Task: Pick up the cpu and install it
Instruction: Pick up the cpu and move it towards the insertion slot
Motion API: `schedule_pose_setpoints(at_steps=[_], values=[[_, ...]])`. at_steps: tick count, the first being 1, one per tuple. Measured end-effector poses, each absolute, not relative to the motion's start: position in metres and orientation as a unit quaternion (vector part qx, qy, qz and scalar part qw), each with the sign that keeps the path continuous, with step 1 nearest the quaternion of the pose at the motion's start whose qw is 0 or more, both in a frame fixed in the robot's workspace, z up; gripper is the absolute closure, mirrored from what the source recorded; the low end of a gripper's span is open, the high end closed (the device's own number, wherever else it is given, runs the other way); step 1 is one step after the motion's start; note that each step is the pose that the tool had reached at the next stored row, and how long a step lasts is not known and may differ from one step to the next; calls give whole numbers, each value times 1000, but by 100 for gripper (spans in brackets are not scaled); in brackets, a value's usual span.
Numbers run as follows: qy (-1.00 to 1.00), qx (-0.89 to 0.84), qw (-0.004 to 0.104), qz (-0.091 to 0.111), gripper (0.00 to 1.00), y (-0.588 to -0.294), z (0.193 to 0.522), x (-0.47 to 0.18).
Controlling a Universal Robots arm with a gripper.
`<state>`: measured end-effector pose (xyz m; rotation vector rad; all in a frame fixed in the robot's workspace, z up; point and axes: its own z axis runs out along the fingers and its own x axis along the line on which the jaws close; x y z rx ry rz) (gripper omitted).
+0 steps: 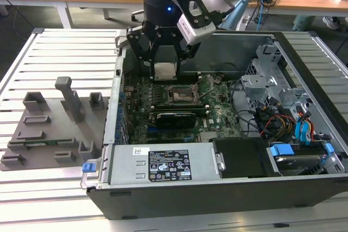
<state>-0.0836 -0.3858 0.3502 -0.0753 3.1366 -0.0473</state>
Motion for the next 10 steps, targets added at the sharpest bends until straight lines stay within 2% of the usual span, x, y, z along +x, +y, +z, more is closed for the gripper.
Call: schedule_pose_setpoints(at_steps=[10], values=[[1000, -24, -3, -15, 45, -382, 335, -62]])
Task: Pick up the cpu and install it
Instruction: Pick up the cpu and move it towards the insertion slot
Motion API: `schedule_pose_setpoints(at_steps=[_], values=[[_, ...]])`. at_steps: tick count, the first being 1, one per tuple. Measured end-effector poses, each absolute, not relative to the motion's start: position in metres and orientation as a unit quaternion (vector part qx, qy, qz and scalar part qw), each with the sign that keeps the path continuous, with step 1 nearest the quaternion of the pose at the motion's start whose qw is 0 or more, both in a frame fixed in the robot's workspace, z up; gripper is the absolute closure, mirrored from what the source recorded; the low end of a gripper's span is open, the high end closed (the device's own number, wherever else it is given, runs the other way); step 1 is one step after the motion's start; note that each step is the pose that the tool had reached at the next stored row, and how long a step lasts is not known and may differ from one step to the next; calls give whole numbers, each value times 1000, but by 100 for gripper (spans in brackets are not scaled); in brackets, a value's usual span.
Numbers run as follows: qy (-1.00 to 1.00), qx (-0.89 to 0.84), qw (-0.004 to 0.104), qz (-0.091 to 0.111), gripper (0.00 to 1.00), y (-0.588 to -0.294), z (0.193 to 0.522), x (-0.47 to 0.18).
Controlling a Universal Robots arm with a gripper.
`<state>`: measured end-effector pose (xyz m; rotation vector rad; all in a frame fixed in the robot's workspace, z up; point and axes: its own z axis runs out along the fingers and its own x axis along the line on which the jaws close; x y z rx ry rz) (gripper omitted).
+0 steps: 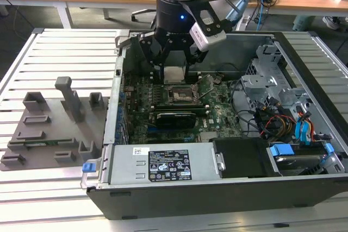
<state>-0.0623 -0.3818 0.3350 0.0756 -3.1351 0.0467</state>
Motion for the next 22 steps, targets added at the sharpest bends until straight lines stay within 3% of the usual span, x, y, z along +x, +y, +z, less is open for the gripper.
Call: schedule_pose_setpoints(at_steps=[22], values=[[-1000, 24, 10, 15, 45, -375, 308, -15]])
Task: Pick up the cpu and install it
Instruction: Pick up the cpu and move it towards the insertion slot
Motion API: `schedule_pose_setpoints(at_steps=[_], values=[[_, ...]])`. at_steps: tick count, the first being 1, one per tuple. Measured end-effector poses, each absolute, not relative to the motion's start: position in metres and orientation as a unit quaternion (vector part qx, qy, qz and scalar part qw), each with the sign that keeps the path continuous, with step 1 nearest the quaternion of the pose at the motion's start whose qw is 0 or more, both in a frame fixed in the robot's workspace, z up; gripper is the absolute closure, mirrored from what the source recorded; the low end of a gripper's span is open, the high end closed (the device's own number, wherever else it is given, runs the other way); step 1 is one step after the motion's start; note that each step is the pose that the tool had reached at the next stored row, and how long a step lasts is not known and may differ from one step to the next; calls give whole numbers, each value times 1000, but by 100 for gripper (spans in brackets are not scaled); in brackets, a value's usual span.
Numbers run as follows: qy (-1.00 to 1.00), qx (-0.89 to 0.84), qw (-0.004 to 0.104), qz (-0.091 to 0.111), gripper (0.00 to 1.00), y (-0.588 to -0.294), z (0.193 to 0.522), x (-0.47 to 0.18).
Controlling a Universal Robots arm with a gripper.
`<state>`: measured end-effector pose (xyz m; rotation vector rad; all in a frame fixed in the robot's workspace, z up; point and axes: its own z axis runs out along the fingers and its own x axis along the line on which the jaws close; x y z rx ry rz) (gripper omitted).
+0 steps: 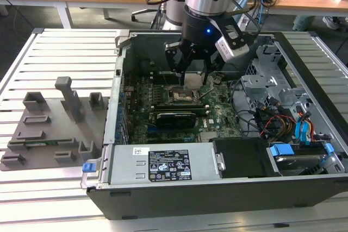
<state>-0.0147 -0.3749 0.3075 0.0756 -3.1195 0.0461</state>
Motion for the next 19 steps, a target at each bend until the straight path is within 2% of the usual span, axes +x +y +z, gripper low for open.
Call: schedule_pose_setpoints(at_steps=[19], values=[[-999, 24, 11, 22, 45, -346, 290, -10]])
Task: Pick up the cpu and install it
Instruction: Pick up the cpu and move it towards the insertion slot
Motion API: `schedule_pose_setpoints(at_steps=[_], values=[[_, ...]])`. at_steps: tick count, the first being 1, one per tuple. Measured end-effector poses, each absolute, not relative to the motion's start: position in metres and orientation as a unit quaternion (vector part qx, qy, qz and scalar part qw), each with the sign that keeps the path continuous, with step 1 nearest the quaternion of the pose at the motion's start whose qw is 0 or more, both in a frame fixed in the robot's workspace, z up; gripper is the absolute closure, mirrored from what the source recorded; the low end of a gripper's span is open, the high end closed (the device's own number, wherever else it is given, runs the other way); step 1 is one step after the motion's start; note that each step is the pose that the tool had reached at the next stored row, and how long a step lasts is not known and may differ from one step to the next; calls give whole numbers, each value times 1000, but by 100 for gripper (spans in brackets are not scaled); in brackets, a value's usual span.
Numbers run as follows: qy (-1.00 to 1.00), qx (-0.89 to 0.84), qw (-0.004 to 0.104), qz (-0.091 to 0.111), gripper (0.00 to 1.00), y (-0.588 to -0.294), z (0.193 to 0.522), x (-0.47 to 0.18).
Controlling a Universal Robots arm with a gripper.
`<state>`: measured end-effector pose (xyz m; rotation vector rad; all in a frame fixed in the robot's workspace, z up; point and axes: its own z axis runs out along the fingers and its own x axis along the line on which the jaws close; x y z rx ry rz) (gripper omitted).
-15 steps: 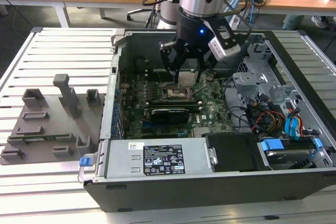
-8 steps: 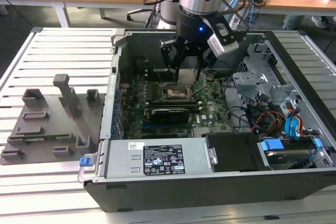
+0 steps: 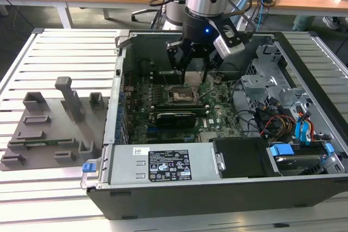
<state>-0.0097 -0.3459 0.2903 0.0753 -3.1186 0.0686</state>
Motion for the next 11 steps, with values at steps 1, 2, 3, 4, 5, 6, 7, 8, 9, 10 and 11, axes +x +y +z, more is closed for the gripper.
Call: schedule_pose_setpoints(at_steps=[1, 2, 3, 4, 5, 6, 7, 8, 9, 10, 11], values=[[-999, 24, 11, 22, 45, -345, 290, -10], [-999, 24, 11, 21, 45, -342, 288, -9], [-999, 24, 11, 21, 45, -340, 288, -9], [-999, 24, 11, 21, 45, -339, 287, -9], [-999, 24, 11, 21, 45, -337, 287, -9], [-999, 24, 11, 21, 45, -335, 286, -9], [-999, 24, 11, 21, 45, -332, 285, -9], [-999, 24, 11, 21, 45, -329, 284, -9], [-999, 24, 11, 21, 45, -325, 283, -9], [-999, 24, 11, 21, 45, -320, 281, -9], [-999, 24, 11, 21, 45, -317, 281, -9]])
